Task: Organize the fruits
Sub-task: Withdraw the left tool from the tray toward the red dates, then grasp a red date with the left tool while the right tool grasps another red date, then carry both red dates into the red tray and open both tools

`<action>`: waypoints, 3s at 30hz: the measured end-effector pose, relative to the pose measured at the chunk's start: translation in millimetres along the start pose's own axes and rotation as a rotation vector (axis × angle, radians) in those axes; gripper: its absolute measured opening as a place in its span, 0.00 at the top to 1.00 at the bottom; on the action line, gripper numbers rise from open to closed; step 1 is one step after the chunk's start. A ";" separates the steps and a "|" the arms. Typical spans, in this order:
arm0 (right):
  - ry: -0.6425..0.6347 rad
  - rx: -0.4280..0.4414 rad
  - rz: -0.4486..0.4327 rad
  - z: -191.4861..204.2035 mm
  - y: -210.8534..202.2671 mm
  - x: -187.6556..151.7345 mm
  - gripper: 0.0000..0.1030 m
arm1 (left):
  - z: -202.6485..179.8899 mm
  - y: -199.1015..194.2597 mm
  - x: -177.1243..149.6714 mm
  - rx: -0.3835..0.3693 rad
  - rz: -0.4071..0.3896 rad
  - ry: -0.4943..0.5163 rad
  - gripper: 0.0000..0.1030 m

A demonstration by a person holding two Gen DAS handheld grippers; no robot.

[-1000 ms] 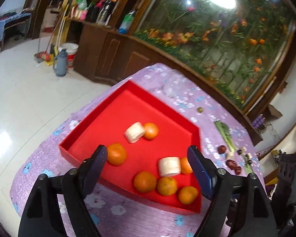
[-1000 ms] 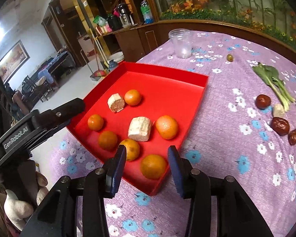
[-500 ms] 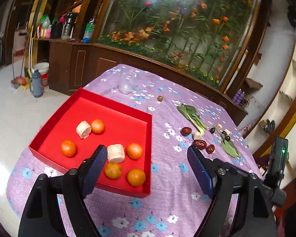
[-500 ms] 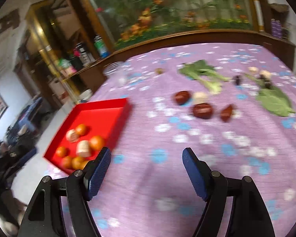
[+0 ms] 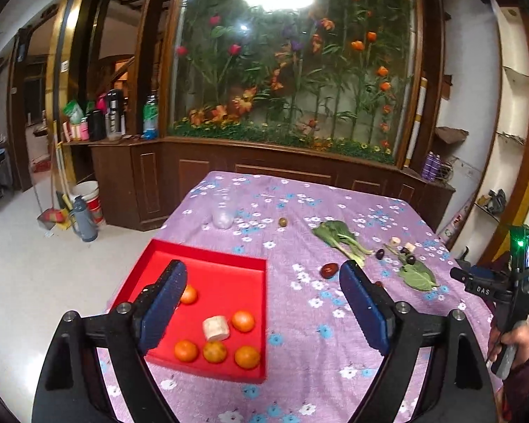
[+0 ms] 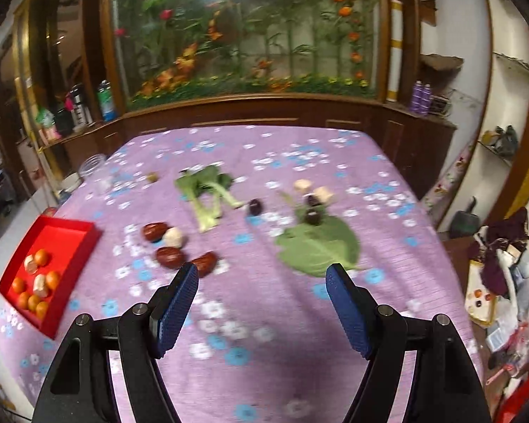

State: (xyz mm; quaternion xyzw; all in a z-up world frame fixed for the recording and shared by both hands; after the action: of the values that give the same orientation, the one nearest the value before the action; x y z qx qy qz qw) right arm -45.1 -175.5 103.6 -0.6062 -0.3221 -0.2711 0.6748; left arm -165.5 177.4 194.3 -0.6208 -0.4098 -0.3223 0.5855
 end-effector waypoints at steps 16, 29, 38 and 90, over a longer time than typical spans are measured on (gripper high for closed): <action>0.108 0.123 0.089 -10.8 63.7 4.7 0.23 | -66.8 134.9 5.8 -0.147 0.203 0.071 0.15; 0.186 0.301 0.246 52.3 152.6 -22.9 0.45 | -100.4 285.4 -42.6 -0.250 0.470 0.089 0.26; 0.155 0.289 0.245 62.4 169.9 -26.5 0.60 | -113.1 338.4 -65.4 -0.248 0.551 0.170 0.47; 0.082 0.452 0.162 113.7 66.9 -30.0 0.70 | 45.4 141.0 -86.1 -0.115 0.266 -0.273 0.71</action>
State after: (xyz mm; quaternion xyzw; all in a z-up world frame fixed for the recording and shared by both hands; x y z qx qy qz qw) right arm -26.0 -55.4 44.2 -0.4522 -0.2972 -0.1619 0.8252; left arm -83.4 214.2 48.4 -0.7399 -0.3806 -0.1775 0.5255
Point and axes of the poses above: each gripper's, at about its wrist camera, not at the fingertips, and y roughly the way its jaws point, z to its left, x to its top, the point moved 4 cm from there along y, roughly the way its jaws point
